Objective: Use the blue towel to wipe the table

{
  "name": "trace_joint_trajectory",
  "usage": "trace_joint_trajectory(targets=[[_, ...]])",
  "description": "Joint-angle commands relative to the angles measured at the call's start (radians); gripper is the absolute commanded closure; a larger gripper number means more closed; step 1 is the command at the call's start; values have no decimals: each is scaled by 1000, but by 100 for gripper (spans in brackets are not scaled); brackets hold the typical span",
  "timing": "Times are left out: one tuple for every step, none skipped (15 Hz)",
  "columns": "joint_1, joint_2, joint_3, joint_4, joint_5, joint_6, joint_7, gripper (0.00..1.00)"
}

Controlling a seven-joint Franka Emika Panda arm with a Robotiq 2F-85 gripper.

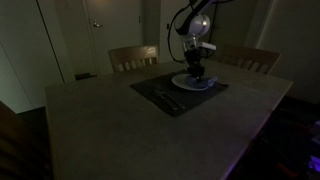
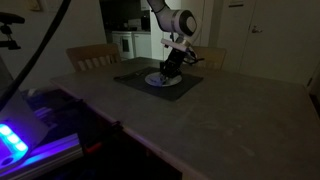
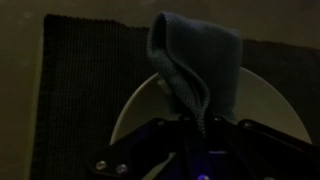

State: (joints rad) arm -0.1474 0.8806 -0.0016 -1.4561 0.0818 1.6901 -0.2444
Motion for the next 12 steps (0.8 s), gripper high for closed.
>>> trace_joint_trajectory(targets=[[26,-23,-36,-27,-28,123,106,98],[28,-29,-38,-29,-32,138,121,98],[23,-38,-32,-33,-27,162,122,98],[16,-48,-26,-40,-12,197,128,98],[10,-62,-16,-51,12,247,134,98],[11,-69,-12,-55,18,283,136,98],[14,-73,-7,-50,21,306,130,98],[20,-73,-2,-42,20,324,124,98],[33,-75,-1,-35,4,340,126,98],[43,-76,2,-26,-6,350,126,98],[54,-77,4,-16,-14,359,126,98],[65,-79,6,-6,-20,365,124,98]])
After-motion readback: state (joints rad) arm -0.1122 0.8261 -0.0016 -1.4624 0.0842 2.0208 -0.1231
